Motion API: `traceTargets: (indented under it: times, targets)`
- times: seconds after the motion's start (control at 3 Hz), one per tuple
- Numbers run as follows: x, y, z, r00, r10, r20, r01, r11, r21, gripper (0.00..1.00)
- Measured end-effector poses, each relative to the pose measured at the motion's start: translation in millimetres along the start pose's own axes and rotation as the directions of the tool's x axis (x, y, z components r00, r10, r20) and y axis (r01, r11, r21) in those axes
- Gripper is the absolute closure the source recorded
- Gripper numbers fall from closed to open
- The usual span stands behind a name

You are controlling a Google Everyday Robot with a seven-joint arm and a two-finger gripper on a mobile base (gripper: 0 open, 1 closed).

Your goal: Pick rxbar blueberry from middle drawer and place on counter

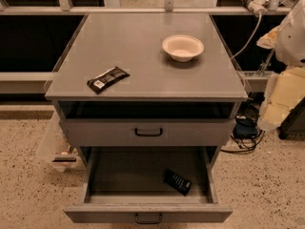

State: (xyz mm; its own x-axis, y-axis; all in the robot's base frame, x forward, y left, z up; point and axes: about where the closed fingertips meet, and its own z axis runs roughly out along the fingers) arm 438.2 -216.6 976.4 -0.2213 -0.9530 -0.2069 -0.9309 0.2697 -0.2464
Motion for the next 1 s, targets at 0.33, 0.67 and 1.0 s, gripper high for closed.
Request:
traceTargets:
  times: [0.33,0.67,1.0]
  targets:
    - [0.0,0.0,0.0,1.000,0.000,0.000,0.000,1.0000,0.000,0.00]
    - [4.8,5.4,10.9,0.999,0.019,0.026,-0.020,0.9998,0.006,0.00]
    - [6.7,43.0,53.5,0.982,0.114,0.148,-0.110,0.9934,-0.032,0.00]
